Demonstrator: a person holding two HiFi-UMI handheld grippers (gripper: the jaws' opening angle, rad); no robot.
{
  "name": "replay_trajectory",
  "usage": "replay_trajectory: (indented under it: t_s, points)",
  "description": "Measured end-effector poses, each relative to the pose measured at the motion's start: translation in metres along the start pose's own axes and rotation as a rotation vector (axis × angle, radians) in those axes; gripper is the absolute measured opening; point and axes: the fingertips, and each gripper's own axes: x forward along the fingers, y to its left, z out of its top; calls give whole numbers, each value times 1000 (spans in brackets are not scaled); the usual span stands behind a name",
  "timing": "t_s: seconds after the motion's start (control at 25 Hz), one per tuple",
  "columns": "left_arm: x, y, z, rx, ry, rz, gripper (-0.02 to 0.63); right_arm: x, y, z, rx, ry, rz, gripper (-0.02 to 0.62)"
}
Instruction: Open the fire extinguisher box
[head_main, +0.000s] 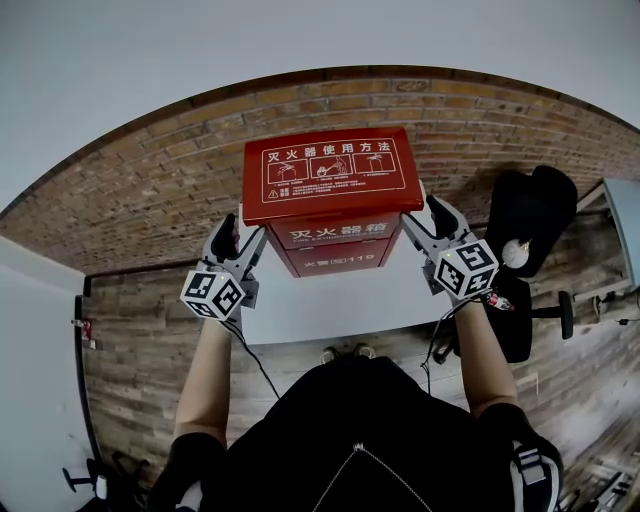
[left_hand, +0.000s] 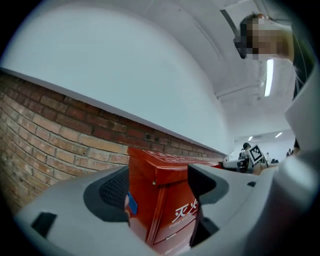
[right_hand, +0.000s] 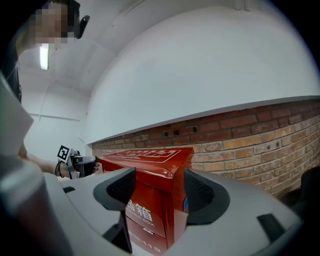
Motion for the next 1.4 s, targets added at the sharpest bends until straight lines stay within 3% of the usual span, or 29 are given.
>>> replay_trajectory:
  t_s: [0.36, 0.56, 0.92, 1.4]
  points:
    - [23, -7, -8, 53, 4, -116, 399, 15, -7, -10, 21, 12, 57, 290]
    - [26, -7, -5, 55, -30, -133, 397, 18, -5, -9, -24, 2, 88, 288]
    - [25, -10, 0, 67, -4, -133, 396, 16, -3, -8, -101, 33, 117, 287]
    - [49, -13, 87, 132, -100, -142, 396, 28, -14, 95, -142, -91, 214, 287]
